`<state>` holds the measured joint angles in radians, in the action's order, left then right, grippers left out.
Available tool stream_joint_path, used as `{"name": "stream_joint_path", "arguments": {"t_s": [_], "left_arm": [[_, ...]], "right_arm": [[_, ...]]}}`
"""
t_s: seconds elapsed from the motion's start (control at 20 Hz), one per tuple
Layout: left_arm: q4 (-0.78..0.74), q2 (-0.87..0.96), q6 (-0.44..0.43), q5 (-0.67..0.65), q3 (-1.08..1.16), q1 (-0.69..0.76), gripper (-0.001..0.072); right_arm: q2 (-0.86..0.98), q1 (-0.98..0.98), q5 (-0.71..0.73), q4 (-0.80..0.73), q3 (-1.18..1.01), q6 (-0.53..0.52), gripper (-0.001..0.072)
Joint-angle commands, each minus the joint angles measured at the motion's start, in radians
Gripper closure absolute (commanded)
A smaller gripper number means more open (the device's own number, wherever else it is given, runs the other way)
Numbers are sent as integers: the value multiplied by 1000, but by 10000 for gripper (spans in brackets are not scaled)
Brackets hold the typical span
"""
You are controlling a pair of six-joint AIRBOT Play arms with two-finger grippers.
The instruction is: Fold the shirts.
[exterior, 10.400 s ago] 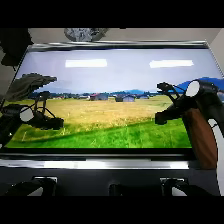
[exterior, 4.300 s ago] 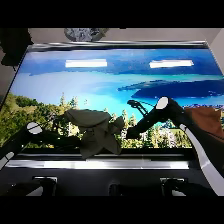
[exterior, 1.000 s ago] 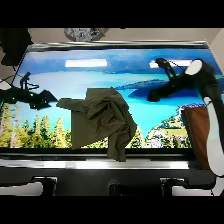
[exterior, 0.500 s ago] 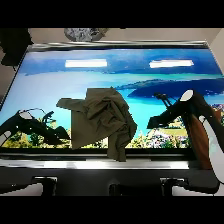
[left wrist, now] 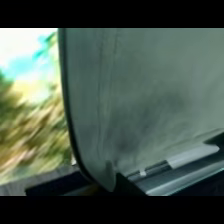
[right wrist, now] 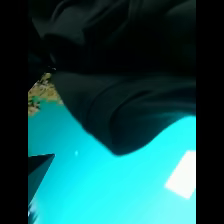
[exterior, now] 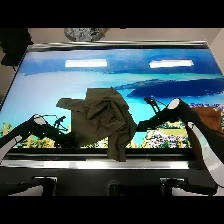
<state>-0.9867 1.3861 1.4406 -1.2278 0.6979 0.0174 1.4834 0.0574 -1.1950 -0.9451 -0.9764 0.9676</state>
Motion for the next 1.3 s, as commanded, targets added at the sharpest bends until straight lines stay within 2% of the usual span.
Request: {"name": "stream_joint_path", "arguments": {"t_s": [0.0,0.1,0.15,0.25,0.3,0.45,0.6,0.7,0.8,0.9,1.05,1.25], "left_arm": [[-5,-9,21,130,-2,19,681],[-4,-27,14,129,-1,19,681],[-4,-39,5,129,-1,19,681],[-4,-66,-21,129,1,16,682],[-9,-81,-29,128,10,13,682],[-29,-168,-39,129,94,-29,684],[-63,-321,-58,139,314,-109,684],[-72,-425,-57,196,546,-182,684],[-72,-496,-39,282,795,-257,684],[-87,-535,-8,362,999,-334,684],[-95,-581,90,372,1148,-406,684],[-76,-636,97,345,1145,-400,684]], "right_arm": [[-1,49,134,102,52,-14,101],[0,75,206,105,66,4,120],[6,89,234,105,67,18,210],[28,104,274,111,66,44,478],[37,101,274,131,66,45,673],[-9,101,247,71,29,-7,670],[-166,101,216,-191,-151,1,670],[-317,101,228,-459,-363,81,669],[-446,101,257,-704,-579,208,669],[-562,101,240,-865,-768,308,669],[-686,101,192,-893,-878,339,669],[-763,101,116,-911,-884,339,669]]}}
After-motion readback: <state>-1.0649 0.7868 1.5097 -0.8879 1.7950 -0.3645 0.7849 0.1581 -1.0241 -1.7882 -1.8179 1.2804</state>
